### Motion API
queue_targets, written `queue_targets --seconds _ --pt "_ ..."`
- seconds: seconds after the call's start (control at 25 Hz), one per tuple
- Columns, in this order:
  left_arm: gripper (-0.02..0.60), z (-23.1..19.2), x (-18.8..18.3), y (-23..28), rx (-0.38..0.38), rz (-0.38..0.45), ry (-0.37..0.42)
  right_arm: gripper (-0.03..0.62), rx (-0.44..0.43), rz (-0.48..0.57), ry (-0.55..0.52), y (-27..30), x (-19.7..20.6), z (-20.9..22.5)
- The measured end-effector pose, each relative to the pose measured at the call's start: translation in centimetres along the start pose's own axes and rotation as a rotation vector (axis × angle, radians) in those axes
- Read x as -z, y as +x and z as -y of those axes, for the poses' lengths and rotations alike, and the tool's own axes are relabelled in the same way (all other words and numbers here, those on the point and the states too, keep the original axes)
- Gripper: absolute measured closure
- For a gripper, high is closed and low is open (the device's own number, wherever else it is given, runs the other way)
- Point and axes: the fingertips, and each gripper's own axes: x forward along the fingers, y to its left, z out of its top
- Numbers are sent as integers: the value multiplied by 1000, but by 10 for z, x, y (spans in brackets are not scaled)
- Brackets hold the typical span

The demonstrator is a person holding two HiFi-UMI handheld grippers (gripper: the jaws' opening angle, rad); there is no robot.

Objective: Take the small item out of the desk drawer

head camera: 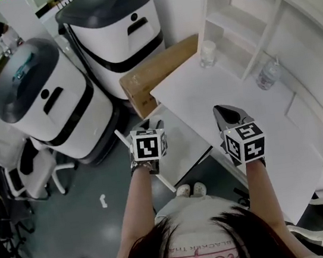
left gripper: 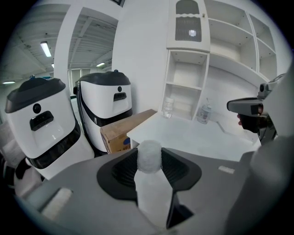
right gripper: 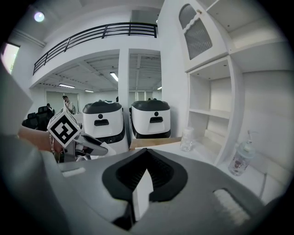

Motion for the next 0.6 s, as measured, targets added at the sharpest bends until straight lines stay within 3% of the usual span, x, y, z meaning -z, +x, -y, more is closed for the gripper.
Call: queue_targets --seconds 0.6 --pt "408 -5 -82 -52 3 282 31 592 18 135 -42 -14 -54 -3"
